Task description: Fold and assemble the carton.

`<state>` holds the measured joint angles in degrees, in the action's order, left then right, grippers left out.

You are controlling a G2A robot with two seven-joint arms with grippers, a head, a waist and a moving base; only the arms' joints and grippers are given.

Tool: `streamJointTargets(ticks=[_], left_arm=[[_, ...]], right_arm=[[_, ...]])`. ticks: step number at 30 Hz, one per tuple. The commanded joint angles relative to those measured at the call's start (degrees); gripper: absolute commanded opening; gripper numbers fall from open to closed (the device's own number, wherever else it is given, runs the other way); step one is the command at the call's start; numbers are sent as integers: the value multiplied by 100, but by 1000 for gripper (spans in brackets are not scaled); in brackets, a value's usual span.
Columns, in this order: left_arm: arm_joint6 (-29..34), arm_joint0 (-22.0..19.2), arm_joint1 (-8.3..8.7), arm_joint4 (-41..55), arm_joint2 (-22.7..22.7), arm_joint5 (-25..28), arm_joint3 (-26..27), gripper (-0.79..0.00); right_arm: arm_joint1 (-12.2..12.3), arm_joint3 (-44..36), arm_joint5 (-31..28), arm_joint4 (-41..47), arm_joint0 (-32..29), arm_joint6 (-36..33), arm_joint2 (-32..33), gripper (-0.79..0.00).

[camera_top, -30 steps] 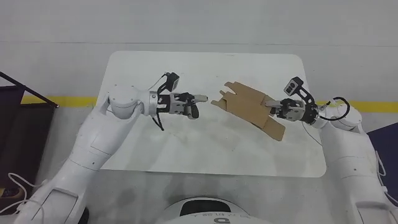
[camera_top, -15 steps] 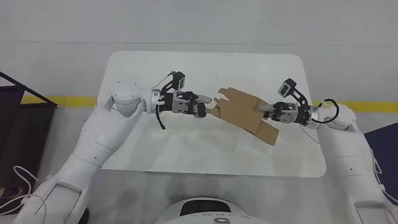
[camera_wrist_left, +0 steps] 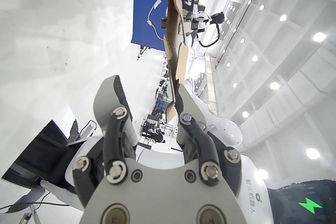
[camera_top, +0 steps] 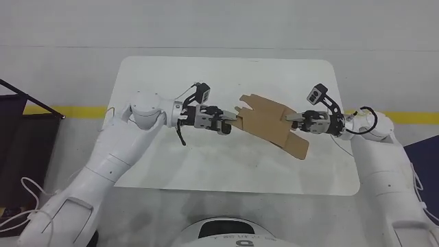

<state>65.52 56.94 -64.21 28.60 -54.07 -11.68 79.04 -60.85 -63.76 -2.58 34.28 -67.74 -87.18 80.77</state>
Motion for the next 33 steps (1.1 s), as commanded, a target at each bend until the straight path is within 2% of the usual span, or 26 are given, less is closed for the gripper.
streamJointTargets(ticks=[1,10,13,20,26,33], left_arm=[[6,-5,-8,-9,35,7,-29,-428],[51,-48,-61,72,187,97,-152,-400],[9,-67,-87,175,215,125,-204,-366],[-153,33,-181,963,183,342,-373,-329],[-244,13,-250,1038,311,410,-470,-394],[-261,-83,-311,979,434,416,-550,-434]], right_arm=[[1,5,-19,40,5,15,-13,-785],[13,-41,-64,203,-21,121,-48,-785],[22,-72,-82,232,-39,134,-48,-785],[59,-180,-152,265,-100,145,5,-785],[88,-297,-182,252,-176,194,30,-785],[115,-293,-187,333,-187,182,58,-785]])
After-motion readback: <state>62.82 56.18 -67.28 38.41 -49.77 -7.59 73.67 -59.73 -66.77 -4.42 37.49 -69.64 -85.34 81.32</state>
